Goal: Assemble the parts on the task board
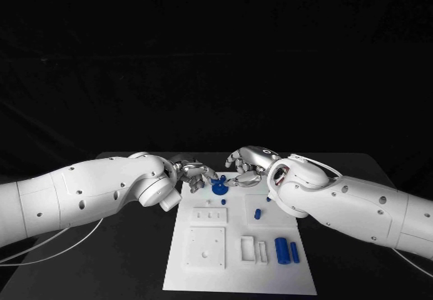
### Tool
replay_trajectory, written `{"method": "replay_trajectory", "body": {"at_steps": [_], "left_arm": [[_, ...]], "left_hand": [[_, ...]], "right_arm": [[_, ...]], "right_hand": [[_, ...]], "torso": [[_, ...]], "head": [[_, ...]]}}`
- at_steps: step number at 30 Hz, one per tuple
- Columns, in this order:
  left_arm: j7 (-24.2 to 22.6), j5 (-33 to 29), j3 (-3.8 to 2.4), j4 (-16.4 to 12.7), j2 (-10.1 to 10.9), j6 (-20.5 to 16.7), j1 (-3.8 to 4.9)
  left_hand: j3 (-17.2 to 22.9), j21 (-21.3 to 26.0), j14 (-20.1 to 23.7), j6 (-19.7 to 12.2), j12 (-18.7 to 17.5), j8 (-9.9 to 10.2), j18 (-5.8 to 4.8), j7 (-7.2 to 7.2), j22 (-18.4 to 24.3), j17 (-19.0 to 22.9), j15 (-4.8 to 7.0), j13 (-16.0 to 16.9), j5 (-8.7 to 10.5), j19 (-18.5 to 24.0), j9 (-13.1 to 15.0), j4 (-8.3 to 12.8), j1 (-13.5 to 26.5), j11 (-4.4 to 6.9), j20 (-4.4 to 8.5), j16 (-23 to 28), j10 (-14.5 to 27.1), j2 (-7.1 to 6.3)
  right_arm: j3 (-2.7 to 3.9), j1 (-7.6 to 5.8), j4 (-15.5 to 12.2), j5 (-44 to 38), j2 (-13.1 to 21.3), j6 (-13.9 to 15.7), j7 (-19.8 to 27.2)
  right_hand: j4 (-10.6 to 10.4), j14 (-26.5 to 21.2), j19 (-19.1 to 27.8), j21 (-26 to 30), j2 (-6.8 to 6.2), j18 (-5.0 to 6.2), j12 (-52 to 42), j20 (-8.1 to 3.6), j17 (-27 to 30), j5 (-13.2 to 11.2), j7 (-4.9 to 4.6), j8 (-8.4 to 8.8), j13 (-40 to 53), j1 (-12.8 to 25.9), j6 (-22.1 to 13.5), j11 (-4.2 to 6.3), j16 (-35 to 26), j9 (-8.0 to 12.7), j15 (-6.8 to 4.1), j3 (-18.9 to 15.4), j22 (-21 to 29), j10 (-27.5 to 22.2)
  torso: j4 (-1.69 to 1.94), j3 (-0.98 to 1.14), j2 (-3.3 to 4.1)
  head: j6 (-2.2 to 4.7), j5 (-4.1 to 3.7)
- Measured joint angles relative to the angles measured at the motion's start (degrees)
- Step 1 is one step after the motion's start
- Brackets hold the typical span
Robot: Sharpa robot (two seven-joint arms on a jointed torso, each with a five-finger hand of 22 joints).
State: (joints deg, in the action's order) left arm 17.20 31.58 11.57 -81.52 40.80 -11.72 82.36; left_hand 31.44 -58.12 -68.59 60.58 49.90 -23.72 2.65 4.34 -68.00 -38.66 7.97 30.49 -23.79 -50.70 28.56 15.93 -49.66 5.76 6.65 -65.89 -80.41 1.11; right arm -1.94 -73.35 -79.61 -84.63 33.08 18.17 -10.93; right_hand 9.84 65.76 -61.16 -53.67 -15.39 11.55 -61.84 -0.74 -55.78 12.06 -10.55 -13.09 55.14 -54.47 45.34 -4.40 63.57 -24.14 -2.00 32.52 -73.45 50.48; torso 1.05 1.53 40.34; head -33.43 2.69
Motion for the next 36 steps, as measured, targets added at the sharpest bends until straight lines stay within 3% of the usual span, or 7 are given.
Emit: {"method": "replay_trajectory", "body": {"at_steps": [7,12,16,20,24,28,36], "left_arm": [[1.08,2.06,0.6,0.29,0.58,0.29,0.0],[2.42,5.67,1.09,0.25,1.5,1.23,0.01],[3.28,7.93,2.18,0.3,1.78,1.94,0.01],[3.98,10.36,2.3,0.45,1.82,2.41,-0.25],[4.57,12.91,2.29,0.04,2.22,2.63,-0.76],[5.17,15.02,2.29,0.05,2.48,2.64,-1.18],[6.04,18.29,2.31,-0.02,2.53,2.47,-3.59]], "left_hand": [[-0.08,0.0,-0.53,0.23,0.65,-0.9,0.0,-0.18,0.2,-0.03,0.13,0.56,-0.33,-0.62,0.0,0.05,0.22,0.26,0.21,-0.57,-0.47,-0.22],[-0.15,0.0,-0.63,0.43,1.14,-0.92,0.0,-0.19,0.19,-0.13,0.21,0.86,-0.33,-0.83,0.01,0.0,0.22,0.18,0.43,-0.9,-0.58,-0.21],[-0.16,0.0,-0.85,0.46,1.76,-0.93,-0.01,-0.2,0.14,-0.36,0.42,1.33,-0.33,-1.14,0.01,-0.01,0.21,0.17,0.32,-1.34,-0.75,-0.21],[-0.29,-0.85,-1.55,0.65,3.99,-0.91,0.0,-0.37,-0.45,-0.97,0.93,3.05,-0.95,-2.18,0.01,0.0,0.2,0.5,0.74,-2.93,-1.05,-0.2],[-0.2,-1.7,-1.54,0.66,6.73,-0.9,0.0,-0.38,-1.06,-1.64,0.96,5.63,-1.42,-2.87,0.01,0.09,0.19,0.52,1.03,-4.52,-1.04,-0.19],[-0.21,-1.77,-1.23,0.66,8.02,-0.85,0.0,-0.39,-1.45,-1.96,1.28,7.38,-2.0,-2.93,0.01,0.1,0.19,0.42,0.97,-5.38,-0.91,-0.19],[-0.21,-2.21,-1.14,0.66,8.9,-0.59,0.0,-0.39,-1.78,-2.12,1.36,8.49,-2.75,-3.28,0.02,0.1,0.4,0.36,1.03,-6.09,-0.75,0.02]], "right_arm": [[0.0,0.03,1.39,3.49,3.32,2.93,2.57],[0.06,0.02,3.52,9.63,4.89,5.0,6.19],[0.09,0.0,4.69,15.99,5.54,6.67,10.81],[0.16,-0.1,5.03,22.01,5.94,7.43,16.37],[0.2,-0.32,5.43,26.95,6.15,7.59,20.22],[0.22,-0.46,6.17,30.06,6.3,7.56,22.9],[0.3,-0.67,7.45,35.6,6.32,7.4,25.37]], "right_hand": [[-0.53,-0.37,0.44,0.42,0.07,0.01,-0.52,0.29,0.32,2.16,-0.07,-0.06,-0.55,-0.07,-0.32,0.06,-0.01,-0.47,-0.04,-1.32,-0.01,-0.35],[0.01,-3.86,4.39,4.48,1.77,0.24,1.63,2.45,3.03,3.48,-0.26,-1.34,-3.66,-1.77,-0.63,-0.1,-3.73,-1.18,0.35,-1.97,1.15,-2.79],[1.58,-5.2,6.51,7.96,3.6,0.93,3.78,3.7,5.88,3.81,-0.15,-2.44,-7.54,-3.6,0.86,-0.17,-7.46,-1.83,0.51,-2.23,2.86,-3.67],[3.09,-5.42,7.41,11.13,5.17,2.25,5.98,5.24,8.38,4.84,-0.22,-2.83,-11.14,-4.5,0.94,-0.23,-11.15,-2.03,0.71,-1.49,4.63,-3.72],[4.9,-7.1,10.8,17.84,6.72,3.43,12.94,7.69,12.94,5.71,-0.52,-3.18,-19.29,-4.37,1.4,-1.38,-19.7,-2.06,2.81,-0.09,8.51,-4.45],[5.08,-8.47,14.82,24.42,7.13,3.01,22.75,9.93,17.43,5.7,-1.24,-3.49,-30.09,-4.8,1.03,-2.99,-29.55,-2.06,5.58,2.79,12.77,-3.12],[5.33,-9.37,17.73,29.2,7.28,2.65,30.62,12.23,19.92,7.27,-1.22,-3.62,-40.41,-4.95,0.45,-4.01,-37.67,-1.33,7.35,1.56,15.71,-0.88]], "torso": [[0.03,0.0,0.01],[0.05,0.02,-0.01],[0.03,0.03,-0.03],[0.03,0.07,-0.02],[0.04,0.05,0.02],[0.1,0.05,0.03],[0.15,0.01,0.07]], "head": [[-0.24,0.29],[-0.48,0.61],[-0.65,1.05],[-0.81,1.32],[-1.01,1.39],[-1.27,1.48],[-2.22,1.61]]}}
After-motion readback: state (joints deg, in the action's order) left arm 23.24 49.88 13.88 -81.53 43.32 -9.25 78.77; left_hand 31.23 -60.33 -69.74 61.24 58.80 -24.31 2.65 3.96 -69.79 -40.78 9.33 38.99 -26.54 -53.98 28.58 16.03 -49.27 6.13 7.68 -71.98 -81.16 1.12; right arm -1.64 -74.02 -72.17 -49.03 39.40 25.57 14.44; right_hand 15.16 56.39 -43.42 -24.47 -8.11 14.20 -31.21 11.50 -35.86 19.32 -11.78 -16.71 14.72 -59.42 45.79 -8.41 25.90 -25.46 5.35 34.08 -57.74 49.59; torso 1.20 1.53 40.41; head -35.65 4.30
